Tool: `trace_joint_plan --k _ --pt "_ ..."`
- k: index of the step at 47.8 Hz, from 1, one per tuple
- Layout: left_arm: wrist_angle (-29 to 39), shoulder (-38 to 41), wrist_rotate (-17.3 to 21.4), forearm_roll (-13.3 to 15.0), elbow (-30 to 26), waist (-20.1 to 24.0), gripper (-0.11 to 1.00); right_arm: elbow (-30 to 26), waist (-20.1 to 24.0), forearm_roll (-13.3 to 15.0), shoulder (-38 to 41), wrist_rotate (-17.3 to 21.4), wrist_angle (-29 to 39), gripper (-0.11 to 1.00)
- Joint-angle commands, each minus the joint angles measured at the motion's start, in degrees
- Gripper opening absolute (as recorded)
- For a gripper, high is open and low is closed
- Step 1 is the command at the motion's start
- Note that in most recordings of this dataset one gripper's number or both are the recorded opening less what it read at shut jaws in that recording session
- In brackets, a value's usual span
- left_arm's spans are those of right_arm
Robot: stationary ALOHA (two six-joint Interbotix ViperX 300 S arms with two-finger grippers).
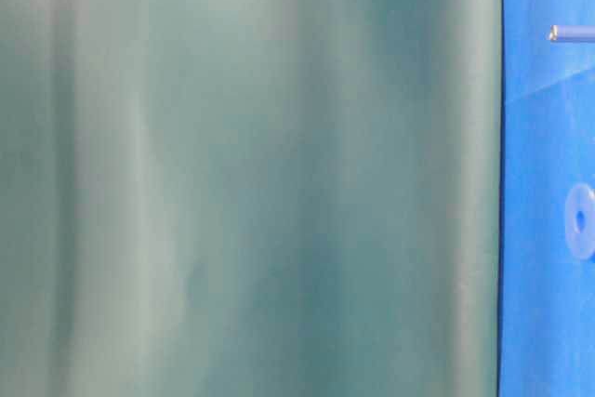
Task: Insert the shaft placed at a random location into the center hole of the small gear at another random location.
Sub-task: 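Move the right gripper left toward the small silver shaft, fingers open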
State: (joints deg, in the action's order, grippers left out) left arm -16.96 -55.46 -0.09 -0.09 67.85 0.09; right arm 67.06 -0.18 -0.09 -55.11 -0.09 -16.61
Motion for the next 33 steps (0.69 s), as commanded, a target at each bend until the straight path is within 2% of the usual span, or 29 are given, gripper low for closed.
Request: trace_joint_plan --k 1,7,22,28,33 --pt "-0.3 0.2 -0.1 0.0 -1.3 -0.4 0.0 -0.9 -0.2 -0.1 0.6 0.1 -0.4 0.0" --pt "-0.4 -0.1 0.0 0.0 -1.2 -0.4 0.0 -1.1 -1.1 -0.2 2.8 0.2 -0.3 -0.06" --pt "0.2 -0.1 0.0 0.0 -1.1 -0.4 0.0 -0.4 -6.5 -1.9 15.7 0.4 -7.0 -0.05" --pt "0.2 -0.1 0.0 -0.1 -1.1 -0.4 0.0 -1.1 -8.3 -2.8 22.9 0.5 -10.3 0.05" --pt "0.4 -0.1 -0.1 0.0 -1.0 -0.4 0.0 -1.9 -9.8 -4.5 29.6 0.4 -12.5 0.26"
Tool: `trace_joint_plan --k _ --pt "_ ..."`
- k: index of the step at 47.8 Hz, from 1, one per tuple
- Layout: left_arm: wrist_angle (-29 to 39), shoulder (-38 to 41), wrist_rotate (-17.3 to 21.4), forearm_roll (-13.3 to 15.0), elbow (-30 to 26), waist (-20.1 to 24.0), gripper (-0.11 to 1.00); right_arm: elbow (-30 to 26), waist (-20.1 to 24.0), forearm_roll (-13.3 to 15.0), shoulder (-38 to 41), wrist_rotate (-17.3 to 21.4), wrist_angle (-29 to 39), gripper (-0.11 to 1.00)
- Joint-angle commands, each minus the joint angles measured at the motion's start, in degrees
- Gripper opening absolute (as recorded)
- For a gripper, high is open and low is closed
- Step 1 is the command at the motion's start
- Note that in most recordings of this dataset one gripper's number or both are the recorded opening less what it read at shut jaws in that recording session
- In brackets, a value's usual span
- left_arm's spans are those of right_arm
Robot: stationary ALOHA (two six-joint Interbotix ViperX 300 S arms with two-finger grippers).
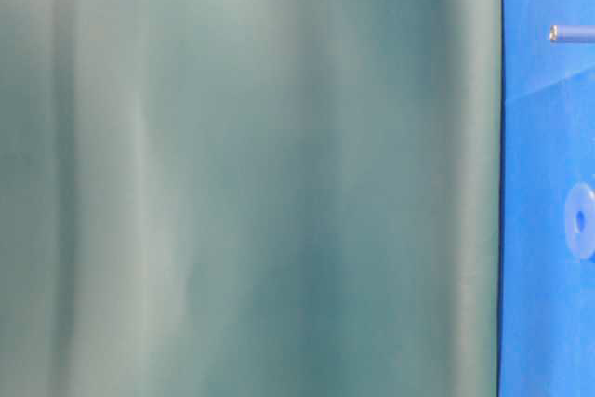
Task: Insert the shaft placed at a random location into the center hole of the small gear at another random location.
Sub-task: 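Move the right gripper left toward the small silver shaft, fingers open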
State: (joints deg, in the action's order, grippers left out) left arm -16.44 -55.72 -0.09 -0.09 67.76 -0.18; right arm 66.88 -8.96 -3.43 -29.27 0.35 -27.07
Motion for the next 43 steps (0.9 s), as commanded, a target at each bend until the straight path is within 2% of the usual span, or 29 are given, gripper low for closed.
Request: trace_joint_plan --k 1,8,9,17,28,43 --pt "-0.2 0.2 -0.1 0.0 -0.9 -0.1 0.0 -1.9 -1.3 -1.5 4.9 0.0 -2.5 0.31" --pt "-0.1 0.2 -0.2 0.0 -0.5 -0.1 0.0 -3.4 -2.6 -2.3 13.6 0.0 -5.3 0.77" --pt "-0.1 0.2 -0.1 0.0 -0.5 -0.1 0.0 -3.6 -2.7 -2.3 14.7 0.0 -5.6 0.79" --pt "-0.1 0.2 -0.1 -0.1 -0.3 -0.1 0.0 -4.7 -3.3 -3.3 22.7 0.0 -10.6 0.7" --pt "0.0 0.1 -0.1 0.0 -0.1 -0.1 0.0 -5.1 -4.2 -5.8 30.8 0.0 -15.2 0.69" --pt "0.0 0.1 -0.1 0.0 0.3 -0.1 0.0 -5.1 -4.2 -6.2 33.2 0.1 -17.3 0.66"
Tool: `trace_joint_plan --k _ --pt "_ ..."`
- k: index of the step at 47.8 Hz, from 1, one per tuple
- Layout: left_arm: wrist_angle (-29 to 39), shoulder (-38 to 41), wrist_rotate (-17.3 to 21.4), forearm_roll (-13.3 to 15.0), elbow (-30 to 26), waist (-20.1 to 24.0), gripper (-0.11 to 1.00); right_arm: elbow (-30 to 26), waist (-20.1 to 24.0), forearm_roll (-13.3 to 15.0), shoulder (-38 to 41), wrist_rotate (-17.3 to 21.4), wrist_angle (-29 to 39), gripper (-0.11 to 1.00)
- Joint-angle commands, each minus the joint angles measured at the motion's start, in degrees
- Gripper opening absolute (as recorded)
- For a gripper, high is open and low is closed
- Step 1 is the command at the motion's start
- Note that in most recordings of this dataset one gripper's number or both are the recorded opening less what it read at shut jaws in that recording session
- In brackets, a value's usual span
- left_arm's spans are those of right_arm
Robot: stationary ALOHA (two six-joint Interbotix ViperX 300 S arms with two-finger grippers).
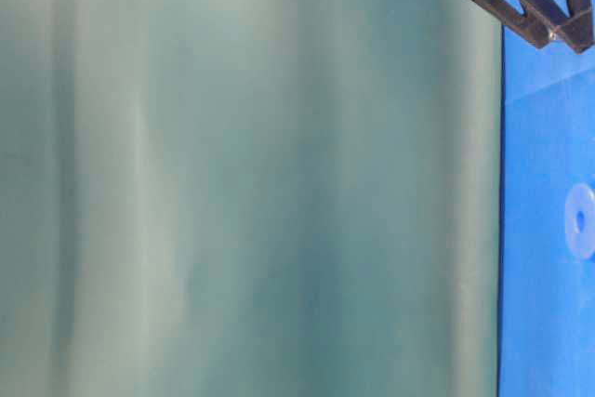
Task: Insert the shaft placed at a random location into the center hole of the small gear at another random location.
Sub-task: 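Move the right gripper left toward the small silver shaft, fingers open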
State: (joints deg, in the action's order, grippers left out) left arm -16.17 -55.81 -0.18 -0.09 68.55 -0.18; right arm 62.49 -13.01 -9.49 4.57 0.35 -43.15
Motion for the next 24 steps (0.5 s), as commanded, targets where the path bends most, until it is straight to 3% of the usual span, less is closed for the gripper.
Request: trace_joint_plan --k 1,11,24 --pt "-0.4 0.2 0.0 0.0 -0.4 -0.1 0.0 -0.7 -0.2 -0.1 -0.6 0.1 -1.4 0.65" --pt "-0.3 0.2 0.0 0.0 -0.4 -0.1 0.0 -0.7 -0.2 -0.1 -0.6 0.1 -2.4 0.47" --pt "-0.4 0.2 0.0 0.0 -0.3 -0.1 0.0 -0.6 0.3 0.2 -0.6 0.1 -2.1 0.09"
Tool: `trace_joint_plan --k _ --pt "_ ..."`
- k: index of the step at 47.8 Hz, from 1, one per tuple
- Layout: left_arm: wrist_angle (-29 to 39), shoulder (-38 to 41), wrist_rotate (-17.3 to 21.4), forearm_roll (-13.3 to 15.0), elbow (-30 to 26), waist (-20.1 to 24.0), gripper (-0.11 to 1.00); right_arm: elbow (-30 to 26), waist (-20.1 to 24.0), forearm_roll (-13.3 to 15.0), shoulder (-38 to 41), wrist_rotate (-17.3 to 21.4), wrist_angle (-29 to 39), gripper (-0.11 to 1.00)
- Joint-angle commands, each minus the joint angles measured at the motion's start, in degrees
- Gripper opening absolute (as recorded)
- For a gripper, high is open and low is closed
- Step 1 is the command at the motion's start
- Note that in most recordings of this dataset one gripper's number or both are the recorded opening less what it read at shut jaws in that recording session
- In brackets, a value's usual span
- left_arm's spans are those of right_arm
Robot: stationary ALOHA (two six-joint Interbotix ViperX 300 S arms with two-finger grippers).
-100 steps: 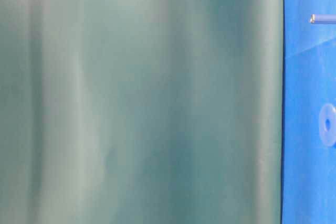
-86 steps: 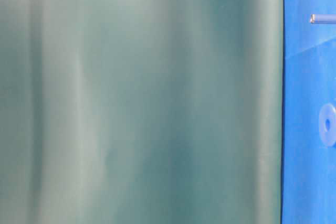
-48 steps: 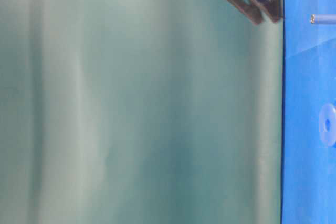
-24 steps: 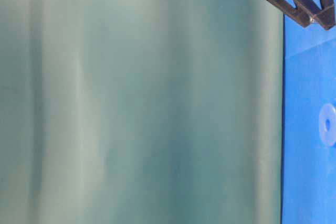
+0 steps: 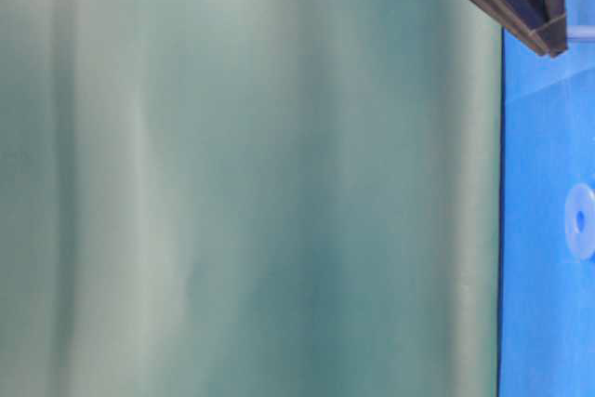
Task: Insert the shaft placed at a random location into the center hole of the small gear at another random location.
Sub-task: 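Move the right gripper left toward the small silver shaft, fingers open, then close the right gripper around the upright silver shaft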
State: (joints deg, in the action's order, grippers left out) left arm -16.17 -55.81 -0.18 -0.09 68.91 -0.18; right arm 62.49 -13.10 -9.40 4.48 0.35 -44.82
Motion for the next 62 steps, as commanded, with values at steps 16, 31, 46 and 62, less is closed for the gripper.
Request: trace_joint_plan --k 16,31,46,62 --pt "0.5 -1.0 0.0 -0.1 -0.6 -0.1 0.0 -0.7 0.6 0.2 -1.0 1.4 -0.4 0.03" --pt "1.1 -1.3 -0.1 0.0 -0.5 -0.1 0.0 -1.7 0.7 0.1 -10.5 1.6 8.2 0.03" --pt "1.1 -1.3 -0.1 0.0 -0.4 -0.1 0.0 -2.3 0.7 0.1 -15.8 1.2 14.2 0.03" --pt "1.1 -1.3 -0.1 0.0 -0.4 -0.1 0.0 -6.9 1.9 0.2 -12.6 1.4 14.3 0.03"
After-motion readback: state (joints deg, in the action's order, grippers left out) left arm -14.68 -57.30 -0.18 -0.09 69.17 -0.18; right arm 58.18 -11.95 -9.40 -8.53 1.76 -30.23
